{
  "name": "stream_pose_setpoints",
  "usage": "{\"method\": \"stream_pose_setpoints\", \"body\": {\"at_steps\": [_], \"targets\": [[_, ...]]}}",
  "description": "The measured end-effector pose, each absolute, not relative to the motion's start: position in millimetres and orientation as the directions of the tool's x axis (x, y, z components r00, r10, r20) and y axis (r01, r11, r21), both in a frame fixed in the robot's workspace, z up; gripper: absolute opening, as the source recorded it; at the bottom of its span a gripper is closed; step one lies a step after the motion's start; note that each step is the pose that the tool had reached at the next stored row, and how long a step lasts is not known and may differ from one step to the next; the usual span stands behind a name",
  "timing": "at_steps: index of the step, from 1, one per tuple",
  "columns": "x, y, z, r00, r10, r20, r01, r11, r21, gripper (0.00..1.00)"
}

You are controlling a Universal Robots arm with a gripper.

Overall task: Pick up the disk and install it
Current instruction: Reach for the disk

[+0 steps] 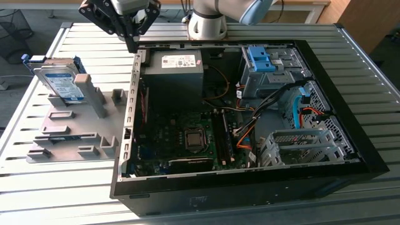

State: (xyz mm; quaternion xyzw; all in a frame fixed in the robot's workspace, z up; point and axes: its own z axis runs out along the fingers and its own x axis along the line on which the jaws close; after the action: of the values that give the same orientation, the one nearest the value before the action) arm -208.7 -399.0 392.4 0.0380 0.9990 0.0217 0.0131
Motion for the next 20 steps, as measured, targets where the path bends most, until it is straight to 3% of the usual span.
{"method": "stream_pose_setpoints", "body": {"at_steps": [20], "targets": [[-234,-398,392,-0.997,0.076,-0.024,0.075,0.996,0.044,0.11]]}}
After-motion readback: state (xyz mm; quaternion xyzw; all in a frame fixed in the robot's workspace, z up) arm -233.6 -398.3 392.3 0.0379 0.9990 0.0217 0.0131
